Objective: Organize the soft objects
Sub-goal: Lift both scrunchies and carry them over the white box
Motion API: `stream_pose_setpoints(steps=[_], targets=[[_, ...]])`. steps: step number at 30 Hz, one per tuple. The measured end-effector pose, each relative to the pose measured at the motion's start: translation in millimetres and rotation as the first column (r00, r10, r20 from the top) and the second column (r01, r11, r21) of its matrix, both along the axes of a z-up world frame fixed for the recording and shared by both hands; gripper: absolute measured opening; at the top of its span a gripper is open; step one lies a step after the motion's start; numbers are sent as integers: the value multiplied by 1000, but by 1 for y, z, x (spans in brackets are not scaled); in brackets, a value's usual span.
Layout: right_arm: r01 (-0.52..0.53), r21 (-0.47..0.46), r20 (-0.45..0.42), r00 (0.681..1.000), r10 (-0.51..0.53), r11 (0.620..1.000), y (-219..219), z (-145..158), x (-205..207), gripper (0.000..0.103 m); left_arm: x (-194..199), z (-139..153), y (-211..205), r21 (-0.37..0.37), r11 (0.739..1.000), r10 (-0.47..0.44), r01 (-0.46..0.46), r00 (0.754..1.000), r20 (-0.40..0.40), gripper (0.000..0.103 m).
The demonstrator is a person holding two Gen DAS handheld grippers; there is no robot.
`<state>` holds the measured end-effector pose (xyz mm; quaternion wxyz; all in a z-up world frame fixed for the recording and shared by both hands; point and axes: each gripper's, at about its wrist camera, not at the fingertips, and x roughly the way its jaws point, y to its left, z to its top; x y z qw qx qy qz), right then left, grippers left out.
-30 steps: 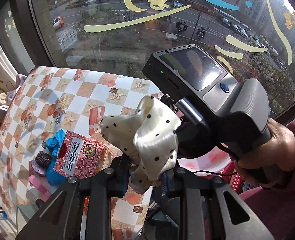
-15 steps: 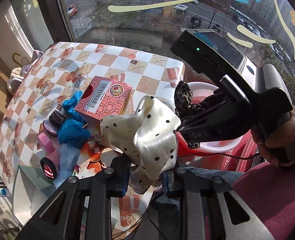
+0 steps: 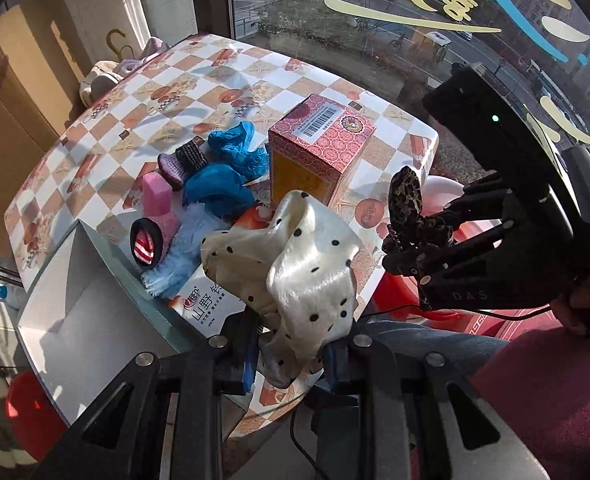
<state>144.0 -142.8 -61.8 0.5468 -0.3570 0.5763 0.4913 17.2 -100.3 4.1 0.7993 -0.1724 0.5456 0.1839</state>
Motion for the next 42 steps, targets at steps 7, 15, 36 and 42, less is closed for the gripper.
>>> stream_pose_setpoints(steps=[7,15,36,42], targets=[[-151,31,41,988,149,988,15,11,-33,39,-26,0,11,5,996,93,-93,996,-8,28],[-253,47,60,966,250,966,35,20,-57,39,-55,5,20,17,980,199,-199,980,0,28],[-550,63,129,832,539,833,86,39,-130,39,-133,-1,42,5,851,525,-525,851,-10,28],[-589,56,135,805,578,806,94,40,-135,39,-138,-1,39,10,828,561,-561,828,-5,28]])
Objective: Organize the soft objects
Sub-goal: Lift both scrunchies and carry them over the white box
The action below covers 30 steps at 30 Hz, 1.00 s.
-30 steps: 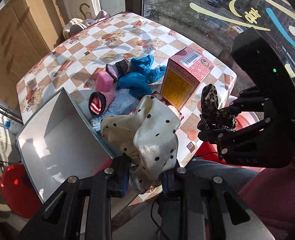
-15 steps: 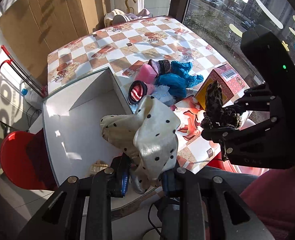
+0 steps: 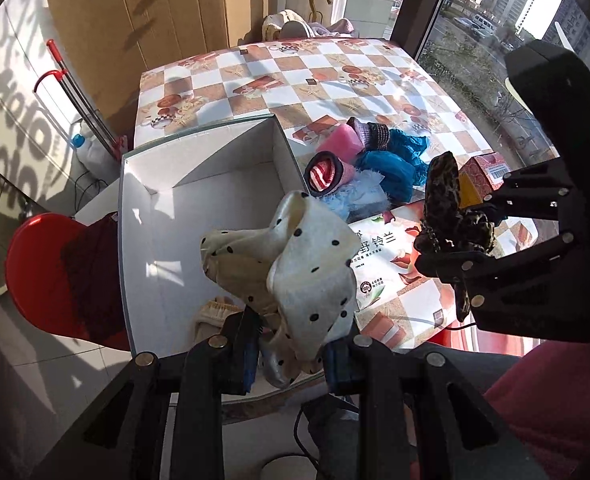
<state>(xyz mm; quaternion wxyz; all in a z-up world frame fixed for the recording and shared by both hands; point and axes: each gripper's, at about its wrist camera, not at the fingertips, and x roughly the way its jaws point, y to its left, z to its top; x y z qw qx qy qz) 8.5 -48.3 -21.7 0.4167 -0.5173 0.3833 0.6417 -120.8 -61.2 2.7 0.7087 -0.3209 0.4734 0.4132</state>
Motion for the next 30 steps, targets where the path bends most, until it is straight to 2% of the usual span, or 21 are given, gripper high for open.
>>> stream_pose_setpoints(steps=[12,30], targets=[[-90,11,7,996,90,996,12,5,-13,39,-12,0,0,0,995,103,-103,995,2,28],[-171,15,6,985,171,985,19,6,-24,39,-22,0,-2,-4,983,186,-186,983,-8,29]])
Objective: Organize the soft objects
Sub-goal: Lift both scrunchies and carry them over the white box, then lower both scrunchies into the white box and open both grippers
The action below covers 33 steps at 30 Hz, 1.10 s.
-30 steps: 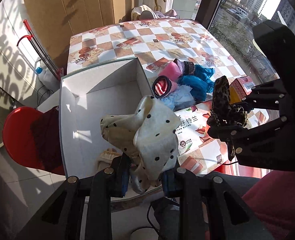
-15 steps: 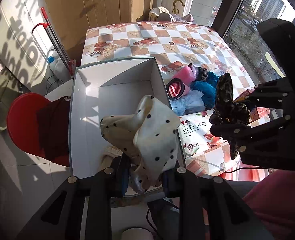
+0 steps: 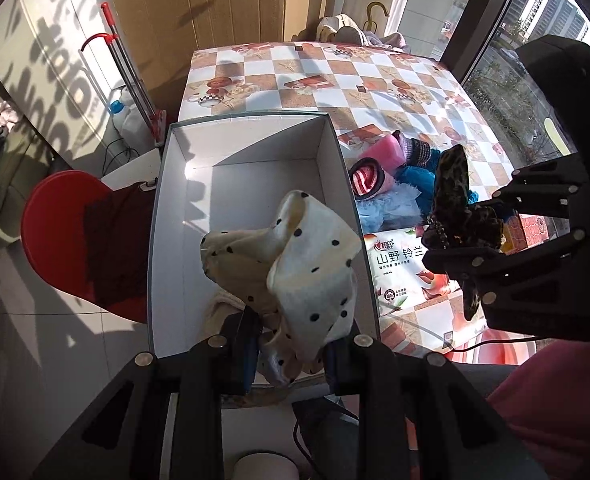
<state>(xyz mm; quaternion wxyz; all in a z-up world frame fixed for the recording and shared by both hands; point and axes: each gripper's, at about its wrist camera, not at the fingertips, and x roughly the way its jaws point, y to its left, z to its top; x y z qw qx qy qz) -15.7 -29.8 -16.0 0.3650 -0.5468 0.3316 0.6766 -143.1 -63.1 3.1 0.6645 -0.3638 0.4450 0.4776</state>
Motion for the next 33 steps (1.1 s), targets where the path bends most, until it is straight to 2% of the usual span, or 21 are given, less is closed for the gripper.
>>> stream_pose_setpoints(steps=[10,16,24,33], targets=[[-6,9,-31,999,7,1000,5,3,-4,39,-15,-8,3,-24,997,77,-77,997,-30,29],[-24,-16,-46,999,24,1000,7,-2,-11,39,-31,-21,7,-74,986,150,-153,988,-40,29],[-19,-50,-102,995,14,999,23,-1,-30,39,-39,-30,15,-100,972,208,-212,977,-50,29],[-21,-97,-121,993,9,995,29,-9,-42,39,-36,-42,18,-136,968,203,-210,977,-62,29]])
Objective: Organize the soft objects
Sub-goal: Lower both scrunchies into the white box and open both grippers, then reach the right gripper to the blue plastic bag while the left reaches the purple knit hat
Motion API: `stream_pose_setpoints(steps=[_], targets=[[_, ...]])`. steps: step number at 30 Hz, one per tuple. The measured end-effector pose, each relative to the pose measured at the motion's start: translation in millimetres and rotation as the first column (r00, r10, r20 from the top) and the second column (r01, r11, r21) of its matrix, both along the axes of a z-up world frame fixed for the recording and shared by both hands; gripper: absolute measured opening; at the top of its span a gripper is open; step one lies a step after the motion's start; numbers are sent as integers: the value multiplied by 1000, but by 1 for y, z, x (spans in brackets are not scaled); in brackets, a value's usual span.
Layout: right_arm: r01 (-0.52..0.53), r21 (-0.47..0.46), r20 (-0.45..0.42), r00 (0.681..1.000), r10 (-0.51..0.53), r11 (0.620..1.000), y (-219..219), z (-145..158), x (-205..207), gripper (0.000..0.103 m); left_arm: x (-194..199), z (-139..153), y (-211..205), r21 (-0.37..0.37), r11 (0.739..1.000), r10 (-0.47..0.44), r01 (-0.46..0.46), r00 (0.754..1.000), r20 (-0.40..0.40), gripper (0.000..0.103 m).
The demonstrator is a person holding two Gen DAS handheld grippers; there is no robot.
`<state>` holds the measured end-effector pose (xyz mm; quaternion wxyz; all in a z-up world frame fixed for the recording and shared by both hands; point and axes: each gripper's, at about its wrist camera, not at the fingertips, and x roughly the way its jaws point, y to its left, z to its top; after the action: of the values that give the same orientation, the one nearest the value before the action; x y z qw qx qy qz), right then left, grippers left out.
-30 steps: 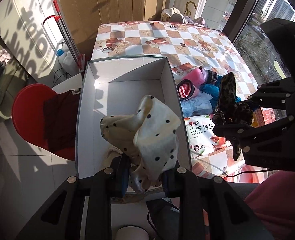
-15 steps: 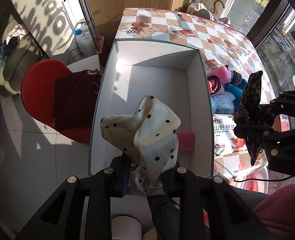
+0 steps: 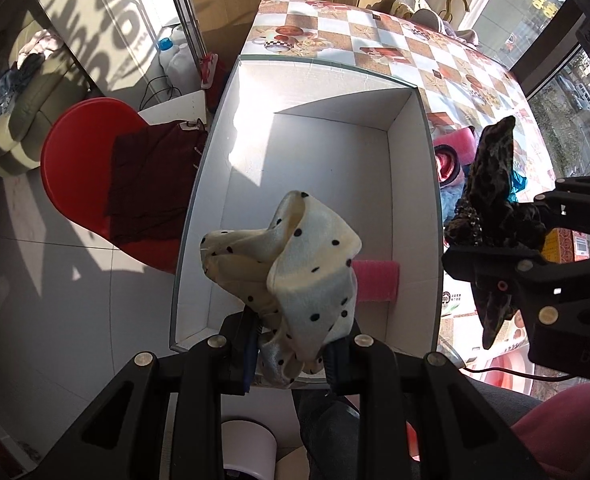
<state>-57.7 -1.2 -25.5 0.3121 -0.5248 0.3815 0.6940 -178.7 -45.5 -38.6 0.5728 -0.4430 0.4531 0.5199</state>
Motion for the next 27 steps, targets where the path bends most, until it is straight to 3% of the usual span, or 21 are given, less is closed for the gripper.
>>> stream_pose_setpoints(steps=[15,17,19,21,22,23,27], targets=[[24,-18,-24,999,-24,1000,13,3,-12,43,0,-4,9,-8,1000,-13,13,1000,-1,32],[23,-17,-26,999,-24,1000,13,4,-12,43,1,-2,10,3,1000,-16,16,1000,0,38],[28,-19,-27,999,-28,999,14,4,-12,44,1,0,11,13,1000,-18,18,1000,3,53],[35,-21,-28,999,-36,999,15,4,-10,60,1,2,11,20,1000,-23,23,1000,3,63],[41,-18,-28,999,-41,999,16,4,-10,83,2,2,12,21,999,-26,26,1000,4,69],[50,-7,-28,998,-50,999,16,6,-8,93,2,2,12,21,999,-27,27,1000,4,71],[67,2,-13,998,-67,998,19,7,-5,93,2,3,14,30,999,-16,15,1000,19,85]])
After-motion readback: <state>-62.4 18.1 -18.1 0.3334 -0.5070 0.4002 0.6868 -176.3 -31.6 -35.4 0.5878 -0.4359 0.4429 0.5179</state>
